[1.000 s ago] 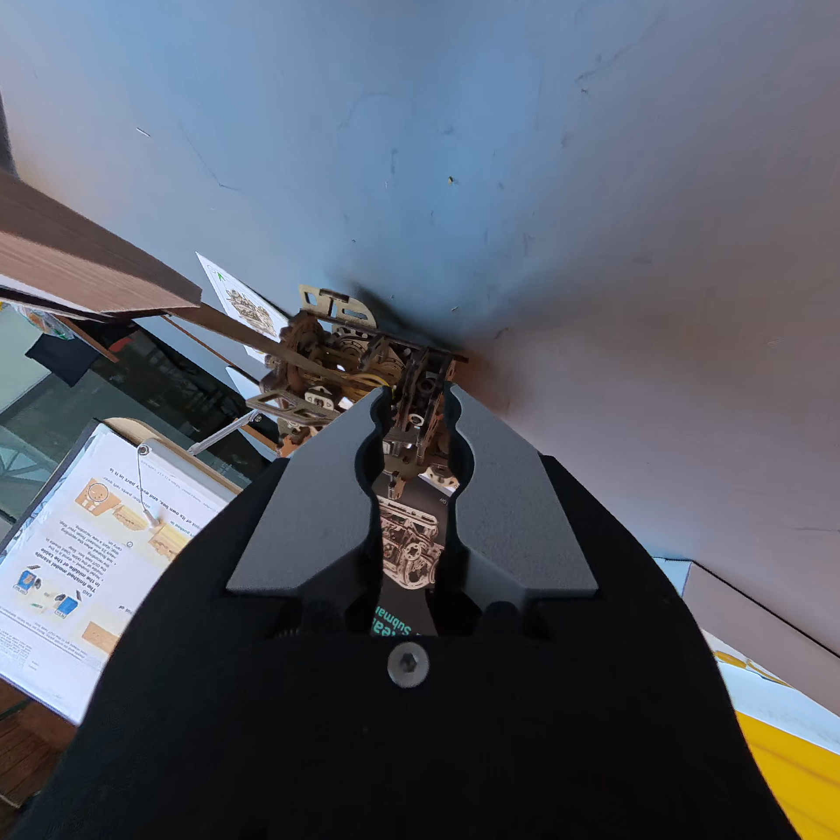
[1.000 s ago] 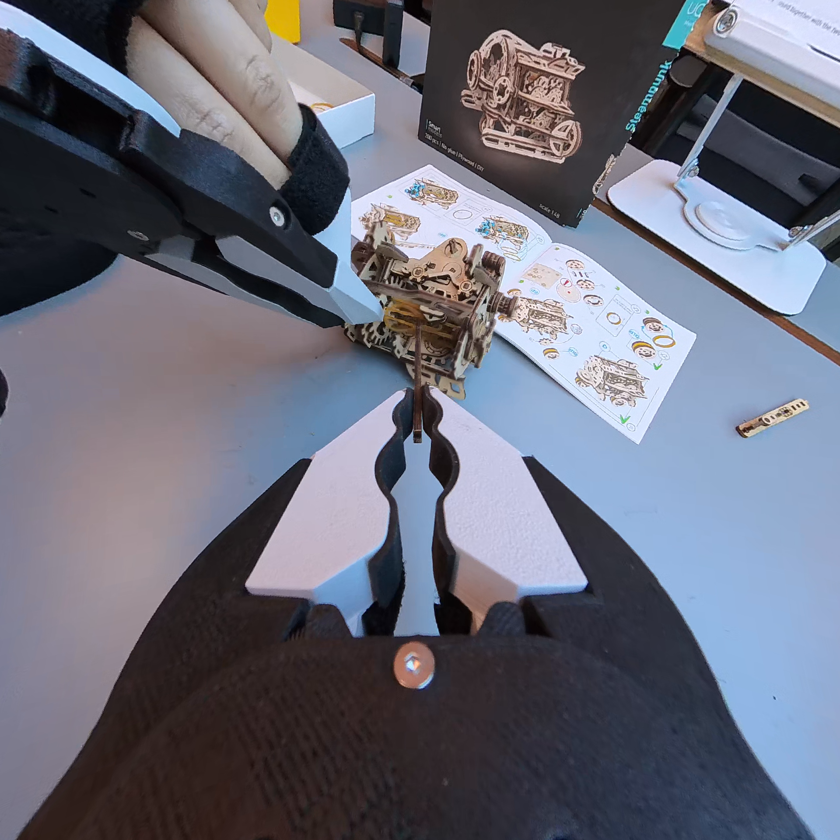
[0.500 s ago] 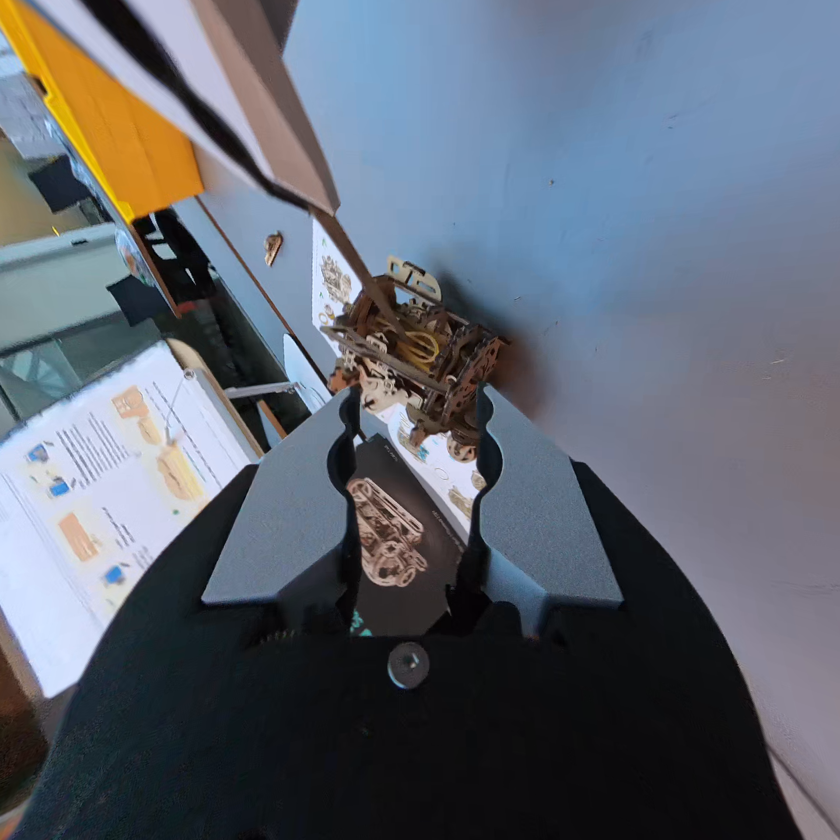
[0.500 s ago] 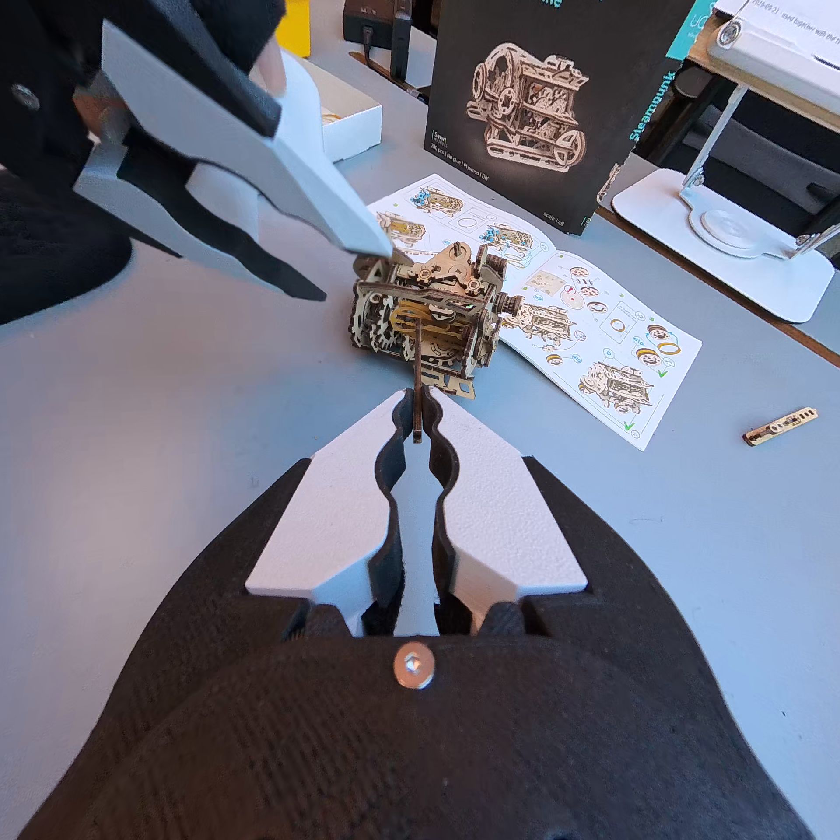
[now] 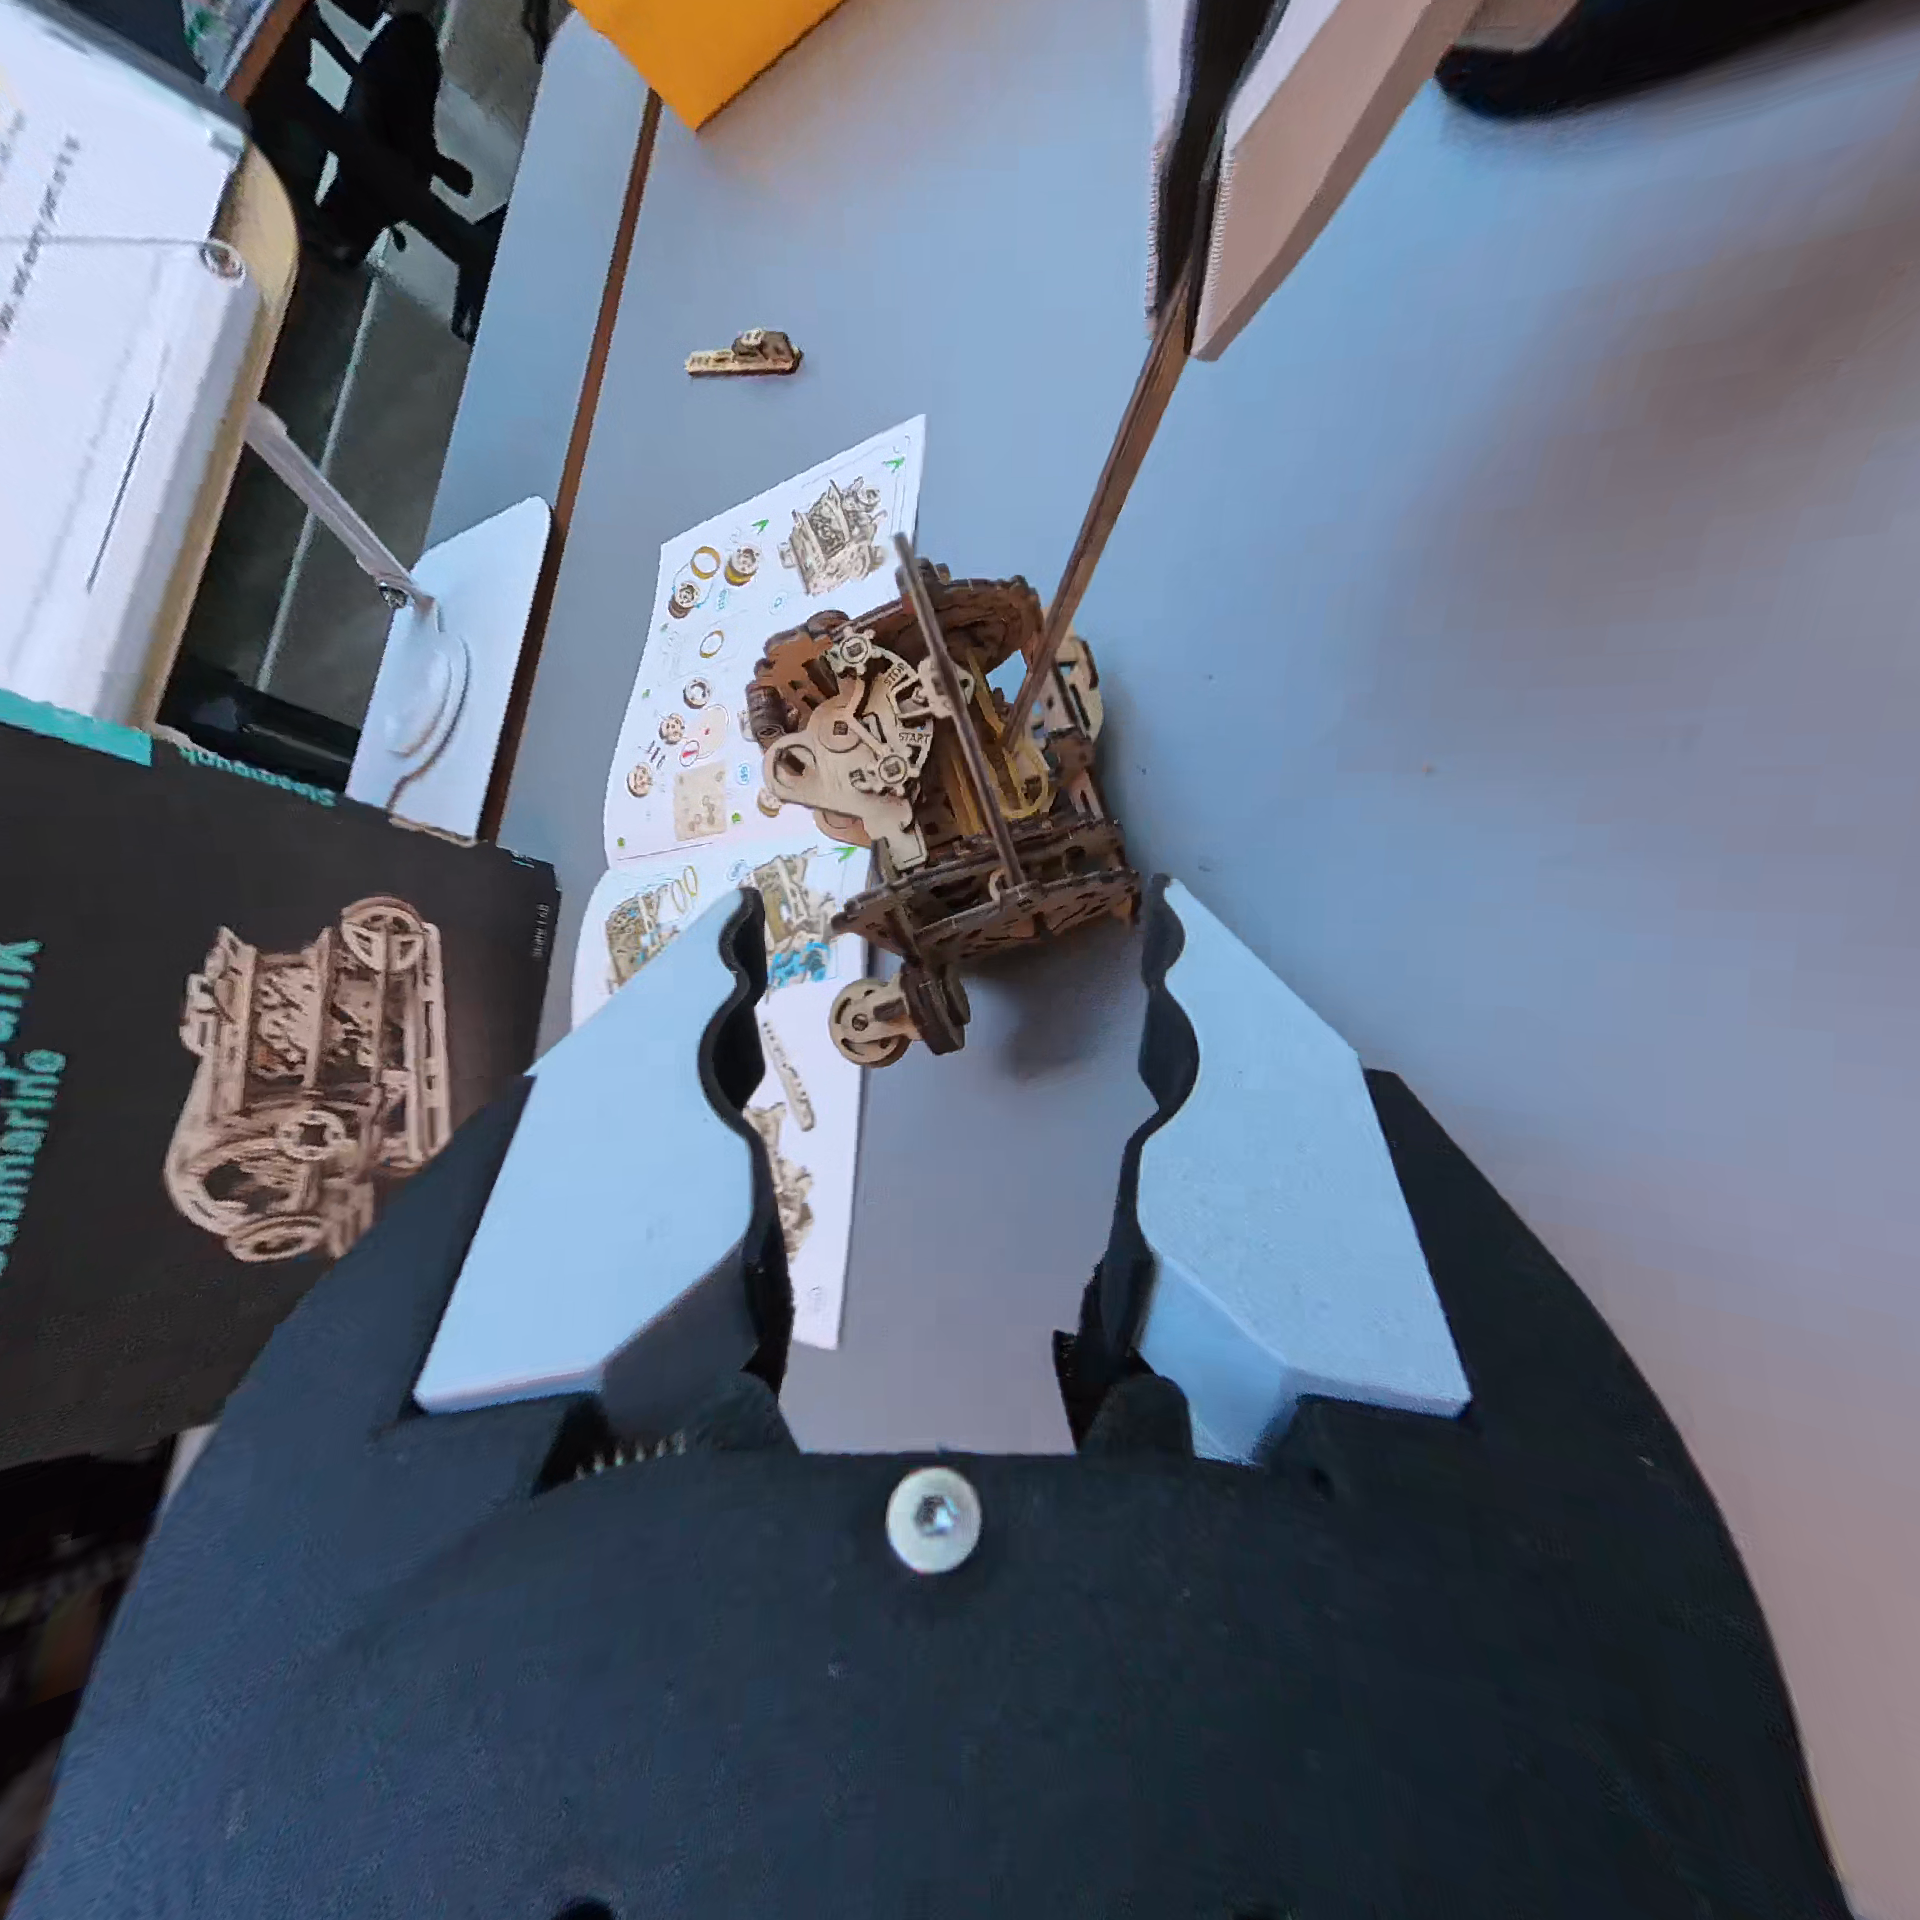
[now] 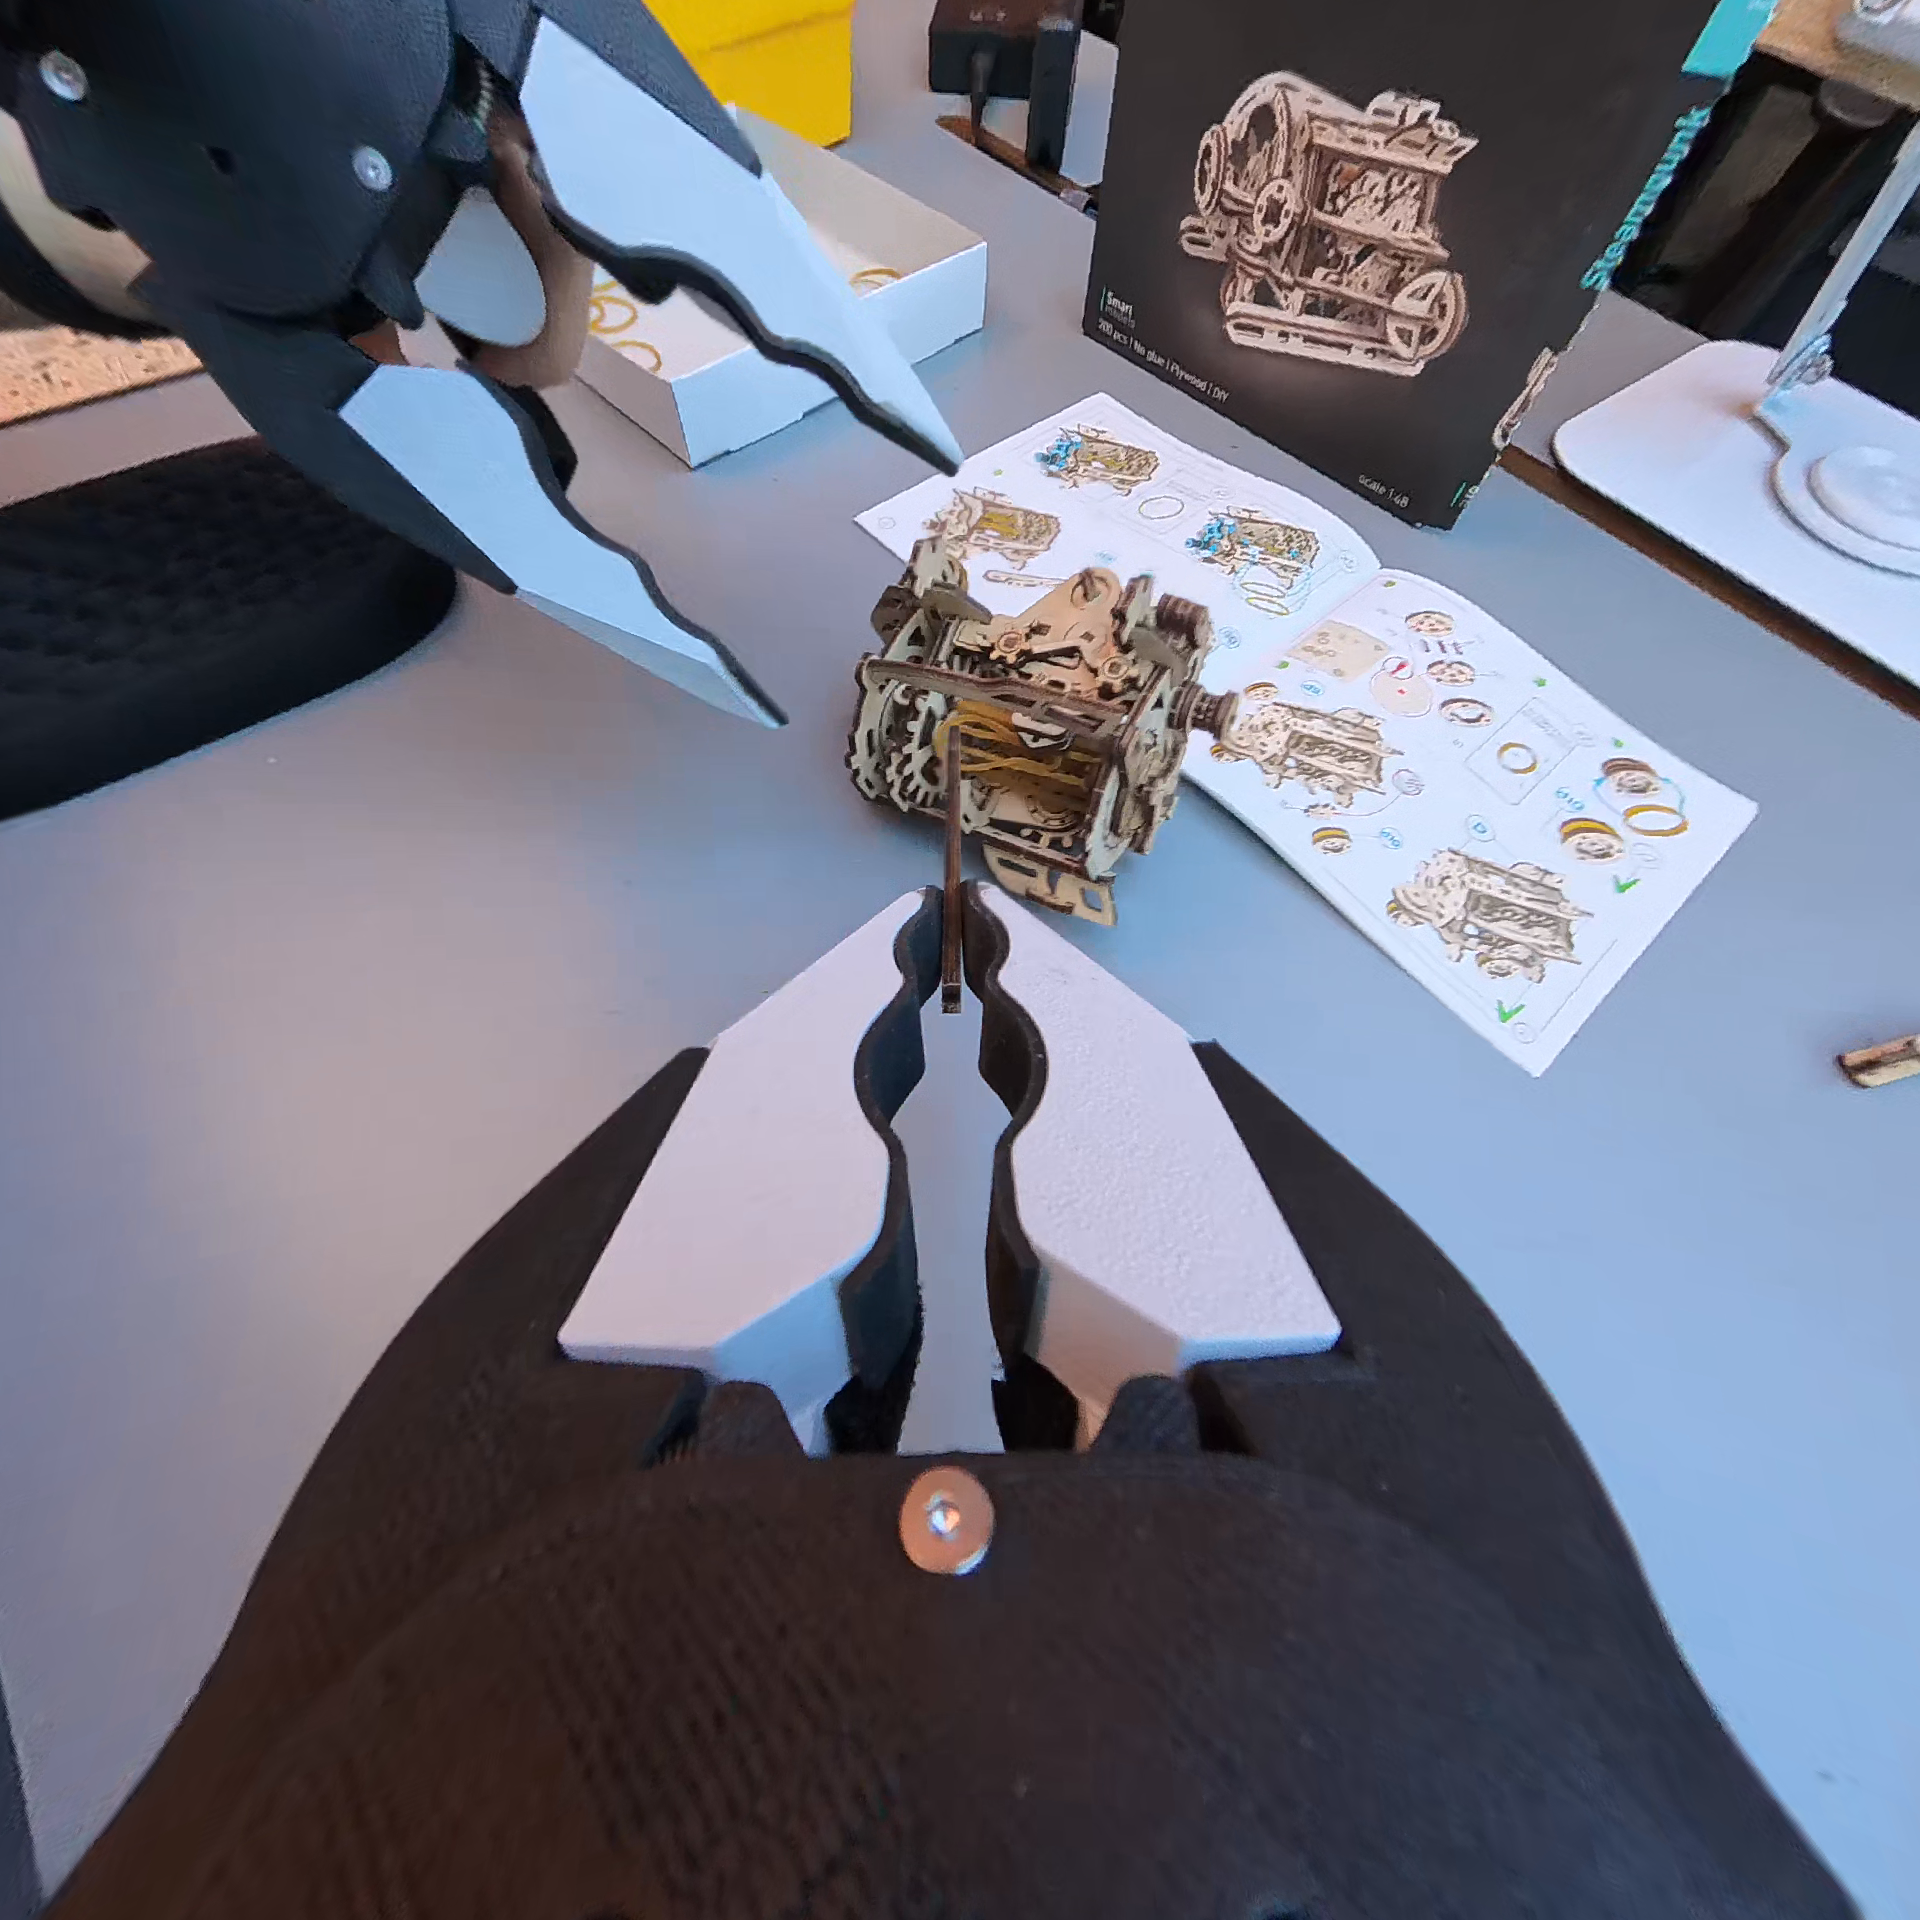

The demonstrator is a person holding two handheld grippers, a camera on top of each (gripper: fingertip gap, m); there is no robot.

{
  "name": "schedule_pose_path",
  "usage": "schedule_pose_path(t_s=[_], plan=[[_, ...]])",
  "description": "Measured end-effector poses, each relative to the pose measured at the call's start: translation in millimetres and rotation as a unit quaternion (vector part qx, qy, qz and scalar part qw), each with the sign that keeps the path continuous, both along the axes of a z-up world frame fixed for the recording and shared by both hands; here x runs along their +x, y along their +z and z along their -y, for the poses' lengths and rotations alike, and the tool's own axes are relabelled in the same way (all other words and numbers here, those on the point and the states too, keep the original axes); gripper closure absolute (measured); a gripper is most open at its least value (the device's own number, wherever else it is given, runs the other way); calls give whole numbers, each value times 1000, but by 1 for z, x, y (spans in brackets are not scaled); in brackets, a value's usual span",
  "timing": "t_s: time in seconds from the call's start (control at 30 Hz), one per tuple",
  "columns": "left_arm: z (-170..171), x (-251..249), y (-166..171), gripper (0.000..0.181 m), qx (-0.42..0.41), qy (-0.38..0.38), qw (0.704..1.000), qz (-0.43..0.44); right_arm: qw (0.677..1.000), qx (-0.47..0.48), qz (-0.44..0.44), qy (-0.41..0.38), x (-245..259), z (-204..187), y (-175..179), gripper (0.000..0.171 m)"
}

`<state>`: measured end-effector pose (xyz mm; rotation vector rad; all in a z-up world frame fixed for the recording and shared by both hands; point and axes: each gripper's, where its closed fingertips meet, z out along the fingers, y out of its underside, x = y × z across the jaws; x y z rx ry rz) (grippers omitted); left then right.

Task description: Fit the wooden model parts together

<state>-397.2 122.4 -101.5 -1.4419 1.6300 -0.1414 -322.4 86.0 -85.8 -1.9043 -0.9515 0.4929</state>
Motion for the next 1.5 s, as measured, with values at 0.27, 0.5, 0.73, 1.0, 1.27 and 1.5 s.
schedule_pose_path(t_s=[0.27,0.5,0.73,1.0,1.27,1.5], plan=[[-4,18,-9,93,-74,53,989,117,998,-45,-30,45,8,-9,12,170],[-12,23,-17,87,-77,75,986,129,996,-58,-17,71,5,-11,3,170],[-17,20,-31,86,-70,85,988,105,994,-63,-8,85,0,-13,-3,170],[-14,16,-44,107,-78,76,991,76,994,-54,21,95,-5,-21,-5,170],[-11,17,-43,108,-86,52,991,90,994,-55,17,93,-5,-22,-7,170],[-8,17,-41,110,-97,32,990,98,994,-56,14,96,-6,-21,-8,170]])
